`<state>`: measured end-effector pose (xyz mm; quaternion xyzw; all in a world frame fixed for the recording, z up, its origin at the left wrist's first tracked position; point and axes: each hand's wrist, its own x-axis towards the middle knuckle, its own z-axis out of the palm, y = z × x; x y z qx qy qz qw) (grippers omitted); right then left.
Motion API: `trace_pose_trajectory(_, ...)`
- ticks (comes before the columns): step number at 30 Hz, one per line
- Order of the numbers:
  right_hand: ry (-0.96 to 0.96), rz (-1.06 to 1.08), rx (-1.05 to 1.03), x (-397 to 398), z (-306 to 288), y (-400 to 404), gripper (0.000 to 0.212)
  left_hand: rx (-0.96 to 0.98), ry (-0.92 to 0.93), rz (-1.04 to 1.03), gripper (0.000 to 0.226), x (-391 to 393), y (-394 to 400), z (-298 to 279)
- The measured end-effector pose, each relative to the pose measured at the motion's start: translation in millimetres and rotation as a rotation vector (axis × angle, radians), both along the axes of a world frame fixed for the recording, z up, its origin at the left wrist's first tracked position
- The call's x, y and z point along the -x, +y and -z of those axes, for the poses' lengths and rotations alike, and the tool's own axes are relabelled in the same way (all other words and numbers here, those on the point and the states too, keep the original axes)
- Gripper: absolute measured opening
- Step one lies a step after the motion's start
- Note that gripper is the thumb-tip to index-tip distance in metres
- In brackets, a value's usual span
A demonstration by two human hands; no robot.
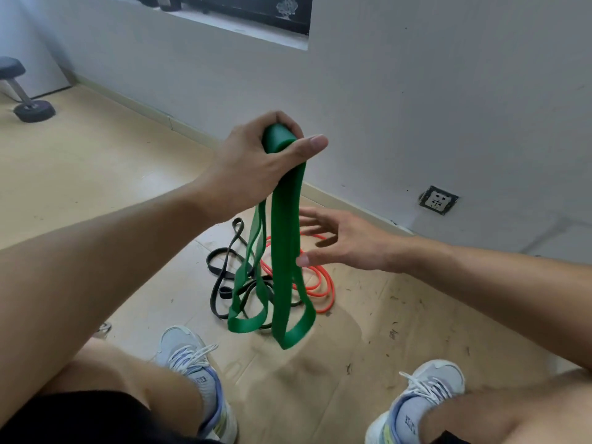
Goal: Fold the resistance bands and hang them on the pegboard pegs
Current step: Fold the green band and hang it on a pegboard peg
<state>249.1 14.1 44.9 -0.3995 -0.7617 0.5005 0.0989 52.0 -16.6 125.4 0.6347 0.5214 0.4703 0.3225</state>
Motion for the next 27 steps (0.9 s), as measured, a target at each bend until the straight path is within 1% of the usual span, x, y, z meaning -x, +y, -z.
trace_pose_trajectory(2,0.038,0.024,-0.006,5,-4,-3,0.076,0.001,-0.002,0.023,0.046,-1,-2,-1)
trace_pose_trajectory(5,0.098,0.054,-0.012,8,-6,-7,0.045,0.001,-0.014,0.037,0.046,-4,-4,-1)
trace_pose_trajectory(6,0.113,0.068,-0.01,8,-6,-7,0.04,0.001,-0.014,0.037,0.046,-5,-4,-1)
trace_pose_trajectory(10,0.184,0.149,0.072,3,-6,-2,0.036,0.017,-0.018,0.057,0.044,-5,-3,1)
trace_pose_trajectory(15,0.184,0.202,0.07,-5,-7,4,0.036,-0.009,-0.043,0.072,0.037,-5,1,4)
trace_pose_trajectory(18,0.166,0.182,0.076,-4,-9,4,0.038,-0.015,-0.041,0.089,0.037,-5,1,5)
trace_pose_trajectory(27,0.101,0.073,0.121,4,-16,-5,0.029,0.039,-0.107,0.172,0.03,-9,-4,3)
